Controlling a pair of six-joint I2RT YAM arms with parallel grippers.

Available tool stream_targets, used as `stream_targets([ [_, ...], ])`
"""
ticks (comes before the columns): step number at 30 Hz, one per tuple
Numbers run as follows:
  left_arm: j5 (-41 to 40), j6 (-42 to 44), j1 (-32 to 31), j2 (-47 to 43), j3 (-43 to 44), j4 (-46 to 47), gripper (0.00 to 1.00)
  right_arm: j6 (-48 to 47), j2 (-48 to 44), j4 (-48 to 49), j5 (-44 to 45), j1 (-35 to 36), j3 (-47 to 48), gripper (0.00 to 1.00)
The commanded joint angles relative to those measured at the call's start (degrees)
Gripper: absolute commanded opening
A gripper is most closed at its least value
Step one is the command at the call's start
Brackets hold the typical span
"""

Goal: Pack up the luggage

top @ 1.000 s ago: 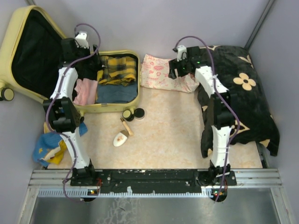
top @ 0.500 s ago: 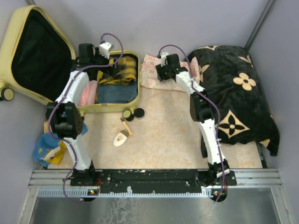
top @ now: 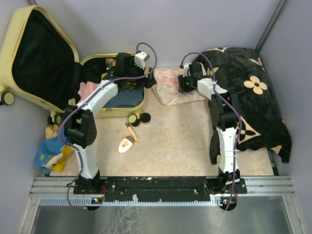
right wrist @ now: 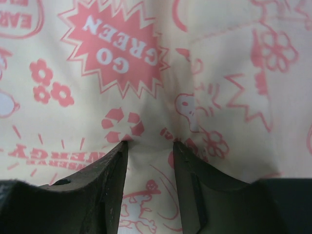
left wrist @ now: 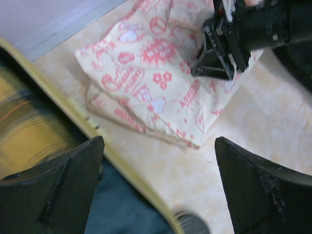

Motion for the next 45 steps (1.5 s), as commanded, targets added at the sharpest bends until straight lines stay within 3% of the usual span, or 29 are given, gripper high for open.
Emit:
stream_targets([
  [1, -12.83, -15.05, -5.46, 2.48, 1.97, 7.49, 1.00, 0.93, -3.50, -10.01, -0.31, -4.27, -6.26, 0.43],
  [8, -26.58, -34.19, -11.82, 10.60, 8.27, 2.00, 1.00, 0.72, -4.07, -9.73, -1.07, -5.61, -7.28, 0.44],
  [14, -31.07, -45.70, -13.59, 14.73, 7.41, -3.72, 1.00, -0.35, -3.76, -10.59, -0.66, -5.61, -5.15, 0.45],
  [21, -33.15, -52.95, -13.86, 20.17, 7.23, -6.45, 1.00, -1.61, -3.94, -11.43, -1.23, -5.64, -4.97, 0.45],
  [30, -32.65, -52.70, -14.93, 25.81, 9.43, -1.96, 0.95, -2.34, -4.32, -11.42, -2.14, -5.61, -4.79, 0.46],
  [33, -32.58, -51.17, -14.76, 26.92, 10.19, -0.98, 0.79, -2.09, -4.31, -11.42, -2.57, -5.61, -4.26, 0.46],
  [39, -35.90, -42.56, -14.86, 24.77, 13.08, 0.83, 0.16, -1.36, -5.32, -11.75, -3.94, -5.68, -3.23, 0.49],
  [41, -37.78, -38.79, -14.85, 23.05, 13.88, 0.75, 0.00, -1.20, -6.43, -12.01, -5.04, -5.62, -2.62, 0.52],
  [45, -40.03, -29.05, -14.88, 19.35, 14.19, -0.56, 0.00, -0.76, -10.48, -11.30, -7.92, -5.61, -2.15, 0.67],
])
